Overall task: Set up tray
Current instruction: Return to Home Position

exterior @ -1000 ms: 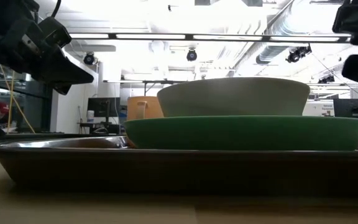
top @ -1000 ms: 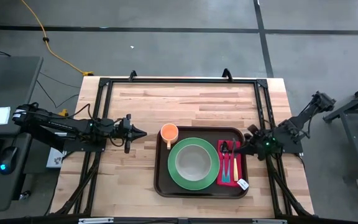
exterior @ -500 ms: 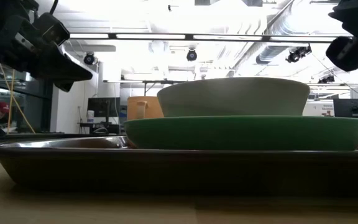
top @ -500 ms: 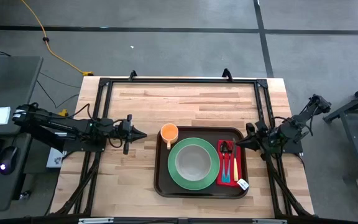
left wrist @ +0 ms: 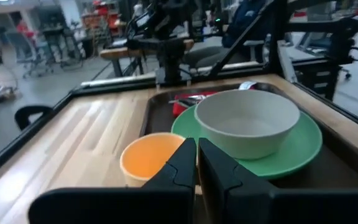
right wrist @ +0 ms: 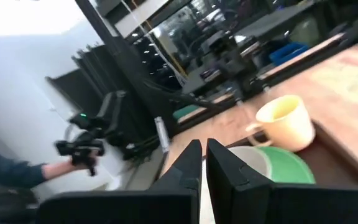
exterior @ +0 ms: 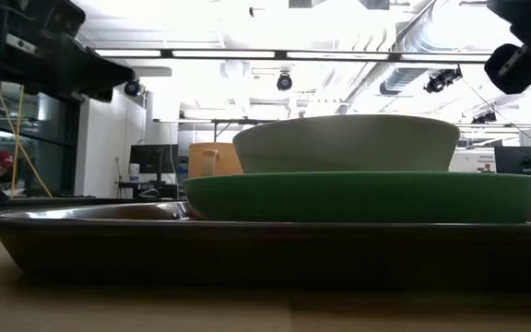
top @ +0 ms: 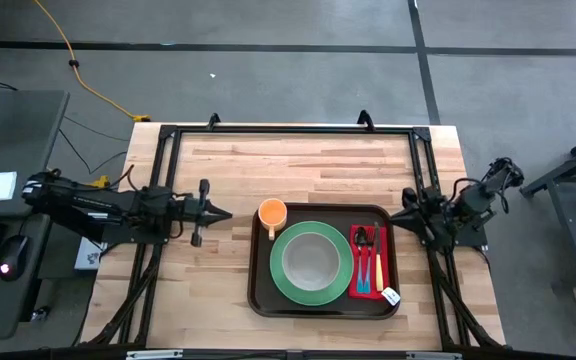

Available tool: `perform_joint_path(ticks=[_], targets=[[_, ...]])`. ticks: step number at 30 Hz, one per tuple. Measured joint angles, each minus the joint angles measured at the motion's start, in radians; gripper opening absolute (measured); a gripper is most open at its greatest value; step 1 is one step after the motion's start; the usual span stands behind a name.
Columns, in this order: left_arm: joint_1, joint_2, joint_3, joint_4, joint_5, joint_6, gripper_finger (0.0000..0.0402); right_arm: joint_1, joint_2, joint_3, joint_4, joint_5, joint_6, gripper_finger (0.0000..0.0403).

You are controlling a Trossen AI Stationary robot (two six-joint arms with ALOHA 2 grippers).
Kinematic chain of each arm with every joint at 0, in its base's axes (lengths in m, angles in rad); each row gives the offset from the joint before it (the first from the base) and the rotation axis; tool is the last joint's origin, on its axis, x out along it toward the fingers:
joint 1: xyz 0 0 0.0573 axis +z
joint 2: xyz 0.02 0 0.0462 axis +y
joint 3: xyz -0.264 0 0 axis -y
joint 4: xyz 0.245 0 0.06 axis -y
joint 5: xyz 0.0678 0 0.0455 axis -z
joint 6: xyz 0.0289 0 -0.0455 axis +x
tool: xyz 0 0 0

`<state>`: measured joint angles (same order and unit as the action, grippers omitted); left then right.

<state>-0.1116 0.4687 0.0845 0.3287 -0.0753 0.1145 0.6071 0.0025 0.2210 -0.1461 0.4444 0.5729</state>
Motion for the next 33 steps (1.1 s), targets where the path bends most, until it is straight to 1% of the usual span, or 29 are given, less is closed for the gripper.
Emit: perform_joint_path(ticks=[3, 6, 7, 10, 11, 13, 16, 20, 23, 27, 28, 30, 33], targets=[[0.000, -0.028, 0.000, -0.016, 0.030, 0.021, 0.0046, 0.000, 0.002, 0.007, 0.002, 0.016, -0.078, 0.0000], [0.000, -0.050, 0.000, -0.026, 0.068, 0.021, 0.0046, 0.000, 0.001, 0.017, 0.056, -0.042, -0.173, 0.0000], [0.000, -0.055, 0.000, -0.027, 0.076, 0.026, 0.0046, -0.001, 0.005, 0.017, 0.064, -0.085, -0.212, 0.0000], [0.000, -0.067, 0.000, -0.033, 0.088, 0.052, 0.0046, 0.000, 0.007, 0.013, 0.061, -0.274, -0.314, 0.0000], [0.000, -0.068, 0.000, -0.032, 0.087, 0.062, 0.0046, 0.000, 0.007, 0.011, 0.058, -0.319, -0.345, 0.0001], [0.000, -0.068, 0.000, -0.033, 0.087, 0.076, 0.0046, 0.000, 0.007, 0.011, 0.058, -0.370, -0.387, 0.0000], [0.000, -0.068, 0.000, -0.039, 0.087, 0.107, 0.0046, 0.000, 0.007, 0.011, 0.040, -0.388, -0.421, 0.0000], [0.001, -0.069, 0.000, -0.049, 0.086, 0.165, 0.0046, 0.000, 0.001, 0.010, -0.017, -0.381, -0.404, 0.0000], [0.009, -0.083, -0.004, -0.055, 0.086, 0.176, 0.0046, 0.000, -0.001, 0.010, -0.022, -0.388, -0.398, 0.0000], [0.066, -0.128, -0.067, 0.026, 0.091, 0.170, 0.0046, 0.000, -0.001, 0.010, -0.021, -0.375, -0.398, 0.0000], [0.082, -0.142, -0.068, 0.045, 0.102, 0.170, 0.0046, 0.000, -0.001, 0.010, -0.011, -0.372, -0.396, 0.0000], [0.117, -0.168, -0.067, 0.027, 0.138, 0.169, 0.0046, -0.001, -0.001, 0.010, 0.000, -0.372, -0.393, 0.0000], [0.165, -0.191, -0.068, 0.019, 0.225, 0.178, 0.0046, -0.001, -0.001, 0.010, 0.030, -0.375, -0.418, 0.0000]])
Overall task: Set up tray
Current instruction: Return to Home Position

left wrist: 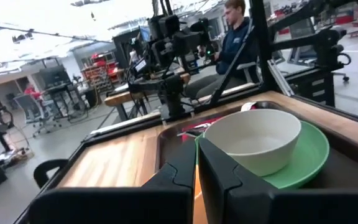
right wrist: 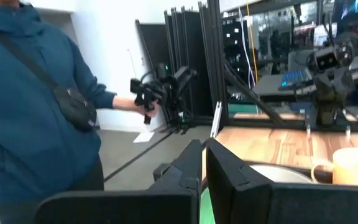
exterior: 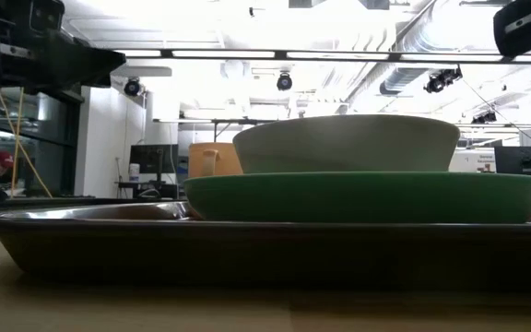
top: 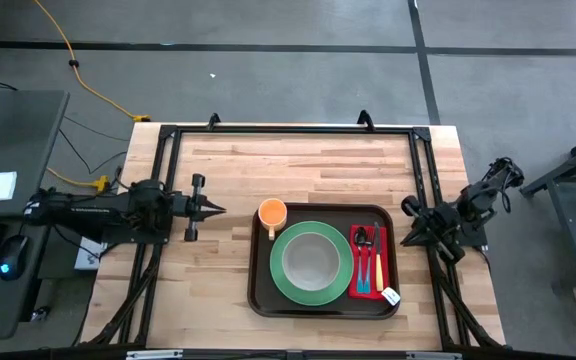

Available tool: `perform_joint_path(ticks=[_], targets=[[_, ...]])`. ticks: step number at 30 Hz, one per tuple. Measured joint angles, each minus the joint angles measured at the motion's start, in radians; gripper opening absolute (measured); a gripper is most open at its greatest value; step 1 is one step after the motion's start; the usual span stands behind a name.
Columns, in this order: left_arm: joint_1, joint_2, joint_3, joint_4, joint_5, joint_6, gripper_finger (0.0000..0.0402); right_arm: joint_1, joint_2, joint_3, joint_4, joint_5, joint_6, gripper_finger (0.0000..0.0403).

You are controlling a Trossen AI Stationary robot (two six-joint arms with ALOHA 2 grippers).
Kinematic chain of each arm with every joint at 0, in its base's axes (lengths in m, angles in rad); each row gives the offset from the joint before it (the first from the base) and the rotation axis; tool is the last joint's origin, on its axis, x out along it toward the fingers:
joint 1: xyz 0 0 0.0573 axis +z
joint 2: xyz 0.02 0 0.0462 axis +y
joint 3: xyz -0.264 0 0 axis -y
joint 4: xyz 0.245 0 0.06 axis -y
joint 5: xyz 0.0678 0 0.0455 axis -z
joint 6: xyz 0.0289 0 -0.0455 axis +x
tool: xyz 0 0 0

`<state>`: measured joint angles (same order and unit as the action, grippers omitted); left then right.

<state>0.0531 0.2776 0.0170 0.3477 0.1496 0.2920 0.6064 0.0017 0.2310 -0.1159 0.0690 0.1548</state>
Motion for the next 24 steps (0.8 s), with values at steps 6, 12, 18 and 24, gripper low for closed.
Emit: perform_joint_path(ticks=[6, 12, 18, 24], targets=[[0.076, -0.018, 0.000, -0.015, 0.081, 0.000, 0.0046, 0.000, 0.000, -0.038, 0.060, 0.034, 0.017, 0.0000], [0.098, -0.018, -0.001, -0.015, 0.089, -0.008, 0.0046, 0.000, 0.000, -0.221, 0.287, 0.032, 0.063, 0.0000], [0.097, -0.018, -0.002, -0.054, 0.071, -0.010, 0.0046, -0.052, 0.000, -0.218, 0.272, 0.065, 0.036, 0.0000], [0.097, -0.018, -0.002, -0.084, 0.058, -0.007, 0.0046, -0.179, 0.001, -0.221, 0.266, 0.033, 0.020, 0.0000]])
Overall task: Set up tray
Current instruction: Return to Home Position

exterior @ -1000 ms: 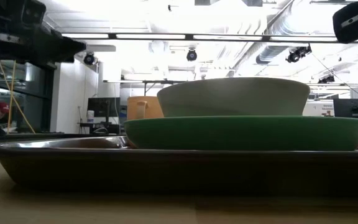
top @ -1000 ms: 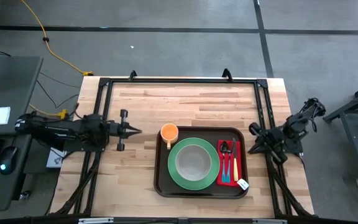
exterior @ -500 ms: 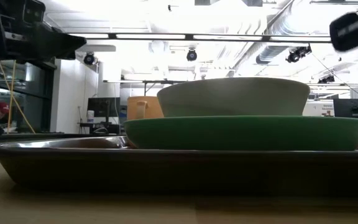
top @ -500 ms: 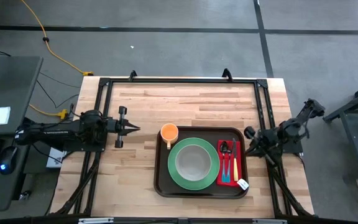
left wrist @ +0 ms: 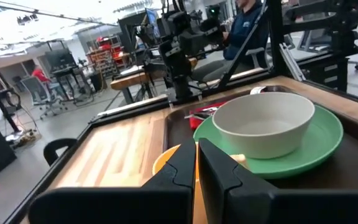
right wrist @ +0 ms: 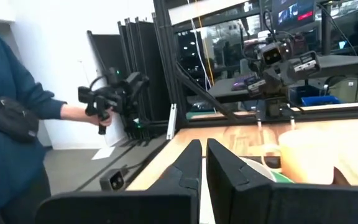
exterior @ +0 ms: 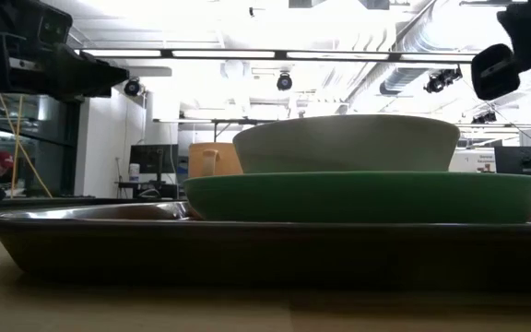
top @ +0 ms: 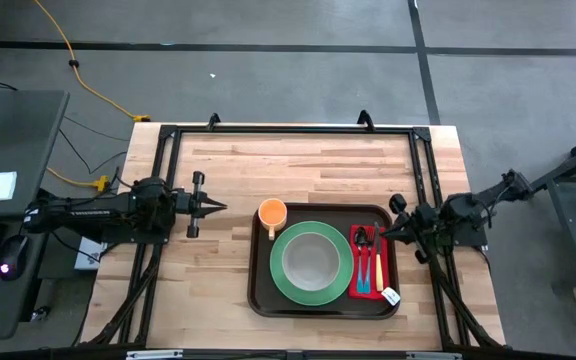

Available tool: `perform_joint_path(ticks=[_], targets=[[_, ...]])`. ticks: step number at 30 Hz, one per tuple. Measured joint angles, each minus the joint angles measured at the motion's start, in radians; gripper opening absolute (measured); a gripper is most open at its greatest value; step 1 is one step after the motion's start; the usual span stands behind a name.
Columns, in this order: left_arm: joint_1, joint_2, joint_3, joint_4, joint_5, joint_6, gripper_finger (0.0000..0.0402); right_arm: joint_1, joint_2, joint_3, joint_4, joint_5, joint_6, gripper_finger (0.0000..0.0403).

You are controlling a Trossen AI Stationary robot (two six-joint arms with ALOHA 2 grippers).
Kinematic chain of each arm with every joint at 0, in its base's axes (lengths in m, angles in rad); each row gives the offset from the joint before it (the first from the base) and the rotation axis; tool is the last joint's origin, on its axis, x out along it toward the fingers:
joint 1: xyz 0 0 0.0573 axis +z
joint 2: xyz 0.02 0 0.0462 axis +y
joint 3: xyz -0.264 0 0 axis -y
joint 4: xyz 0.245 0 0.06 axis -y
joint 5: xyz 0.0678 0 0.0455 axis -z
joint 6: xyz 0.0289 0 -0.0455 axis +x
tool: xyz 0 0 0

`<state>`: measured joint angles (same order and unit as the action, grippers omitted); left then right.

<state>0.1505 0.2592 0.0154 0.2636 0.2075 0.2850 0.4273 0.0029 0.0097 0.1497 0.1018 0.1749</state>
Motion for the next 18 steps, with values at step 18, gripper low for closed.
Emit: perform_joint_path(ticks=[18], targets=[[0.000, -0.028, -0.001, -0.009, -0.030, 0.024, 0.0046, -0.271, 0.001, 0.000, -0.010, -0.286, 0.024, 0.0000]])
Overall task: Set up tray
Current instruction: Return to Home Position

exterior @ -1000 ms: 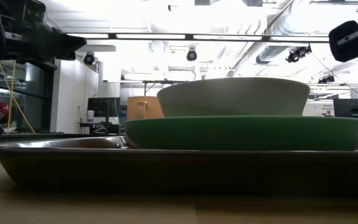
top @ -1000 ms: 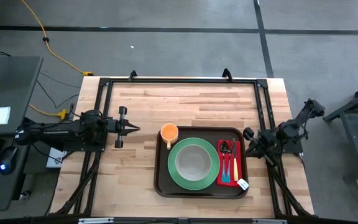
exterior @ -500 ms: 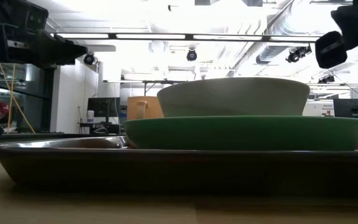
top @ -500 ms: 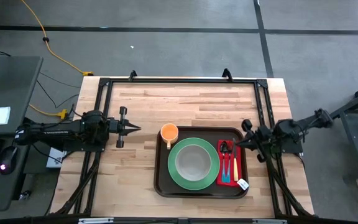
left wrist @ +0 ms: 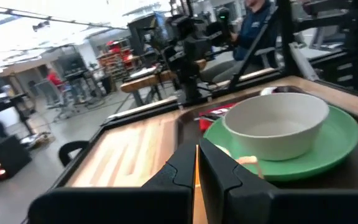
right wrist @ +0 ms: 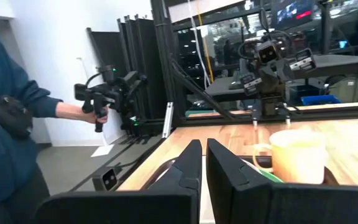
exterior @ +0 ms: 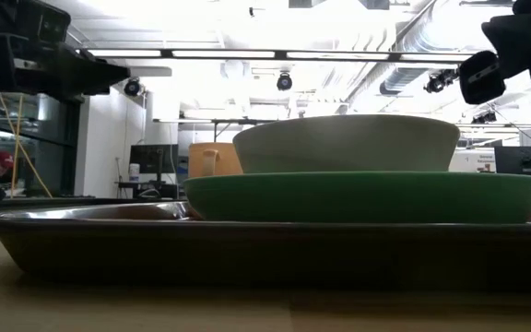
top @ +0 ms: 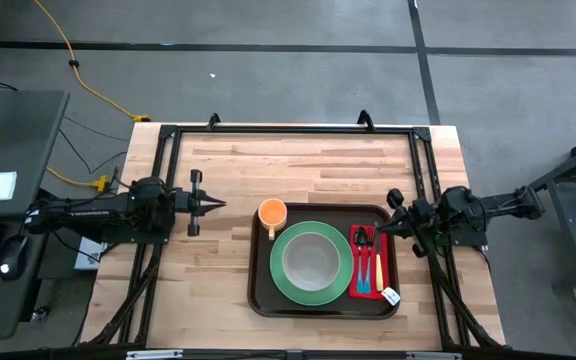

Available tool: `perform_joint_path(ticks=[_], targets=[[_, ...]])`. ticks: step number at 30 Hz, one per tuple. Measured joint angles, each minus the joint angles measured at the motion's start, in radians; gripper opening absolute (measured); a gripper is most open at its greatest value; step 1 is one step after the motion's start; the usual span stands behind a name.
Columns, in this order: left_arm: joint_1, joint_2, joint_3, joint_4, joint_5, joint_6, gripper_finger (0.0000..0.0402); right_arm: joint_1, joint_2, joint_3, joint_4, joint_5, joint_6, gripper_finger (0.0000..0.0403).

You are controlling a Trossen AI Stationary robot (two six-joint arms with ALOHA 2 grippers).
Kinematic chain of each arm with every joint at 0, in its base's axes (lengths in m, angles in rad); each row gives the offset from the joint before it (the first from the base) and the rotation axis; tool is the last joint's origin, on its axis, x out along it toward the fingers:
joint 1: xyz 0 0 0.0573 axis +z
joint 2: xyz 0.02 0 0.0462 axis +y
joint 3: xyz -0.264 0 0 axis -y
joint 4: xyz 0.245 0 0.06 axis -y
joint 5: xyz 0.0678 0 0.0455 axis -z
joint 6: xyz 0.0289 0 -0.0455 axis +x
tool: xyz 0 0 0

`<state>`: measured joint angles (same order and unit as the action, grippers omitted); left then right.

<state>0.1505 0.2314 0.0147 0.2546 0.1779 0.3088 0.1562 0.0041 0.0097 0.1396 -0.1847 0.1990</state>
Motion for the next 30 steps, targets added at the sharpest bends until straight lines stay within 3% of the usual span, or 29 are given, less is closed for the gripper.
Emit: perform_joint_path(ticks=[12, 17, 30], targets=[[0.000, 0.000, 0.000, -0.025, -0.214, 0.001, 0.0046, 0.001, 0.003, 0.000, -0.022, 0.046, 0.009, 0.0000], [0.000, 0.000, 0.000, -0.078, -0.212, 0.000, 0.0046, 0.001, 0.003, 0.000, -0.023, 0.046, 0.163, 0.0000], [0.000, 0.000, -0.001, -0.197, -0.215, 0.000, 0.0046, 0.001, 0.003, -0.001, -0.023, 0.047, 0.159, 0.0000]])
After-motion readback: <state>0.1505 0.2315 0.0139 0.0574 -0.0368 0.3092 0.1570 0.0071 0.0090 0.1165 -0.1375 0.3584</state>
